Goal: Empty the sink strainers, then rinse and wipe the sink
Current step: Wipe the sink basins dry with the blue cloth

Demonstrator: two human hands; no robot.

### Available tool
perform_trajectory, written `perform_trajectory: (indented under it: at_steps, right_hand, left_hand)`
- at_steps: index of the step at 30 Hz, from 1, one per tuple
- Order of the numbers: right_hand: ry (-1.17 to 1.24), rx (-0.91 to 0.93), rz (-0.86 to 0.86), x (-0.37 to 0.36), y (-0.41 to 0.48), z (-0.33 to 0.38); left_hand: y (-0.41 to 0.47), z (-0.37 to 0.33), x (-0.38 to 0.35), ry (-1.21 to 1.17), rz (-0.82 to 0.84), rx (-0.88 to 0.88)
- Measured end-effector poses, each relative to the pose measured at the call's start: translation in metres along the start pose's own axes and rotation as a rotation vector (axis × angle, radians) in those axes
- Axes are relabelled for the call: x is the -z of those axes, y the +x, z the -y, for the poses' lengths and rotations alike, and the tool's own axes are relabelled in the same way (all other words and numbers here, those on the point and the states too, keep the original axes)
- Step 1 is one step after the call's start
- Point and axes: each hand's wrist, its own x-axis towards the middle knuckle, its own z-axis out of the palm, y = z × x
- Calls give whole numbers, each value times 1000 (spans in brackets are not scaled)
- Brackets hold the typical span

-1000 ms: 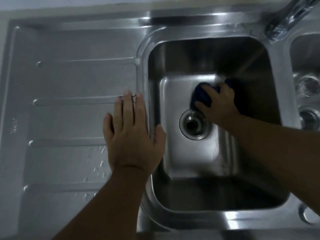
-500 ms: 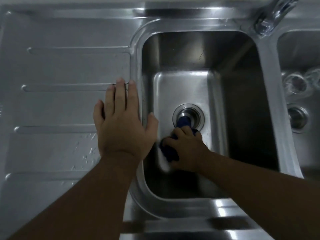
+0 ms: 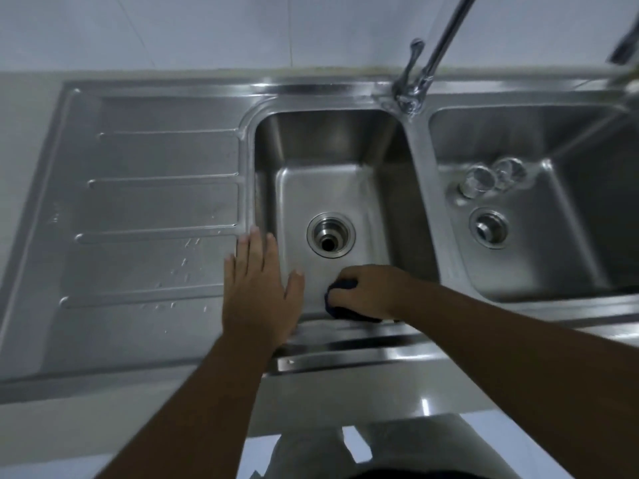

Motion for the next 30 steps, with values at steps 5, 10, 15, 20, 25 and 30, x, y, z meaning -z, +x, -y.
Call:
perform_trajectory:
  at_steps: [5,10,15,20,25,30]
  right_hand:
    - [-232,247,-318,-14,-78,-29]
    - [-239,358,-513,-15,-107,-68]
    - [-210,310,-600,0,-130,-150]
    - [-156,194,-673,48,-171,-288]
    - [-123,28,-742,94,-220,-422]
    - [-88,-139,-925,111,-258,-515]
  left_hand:
    - [-49,-26,-14,-71,42,-25]
    - [-75,-71,-31,-9,66,-87]
    - [-80,-162,-58,-25,45,-114]
    - [-72,-300,-106,-18,17,-133]
    - [-70,-454,-158,-98,93,-170]
    - [-72,-554,-183,-111,202,-278]
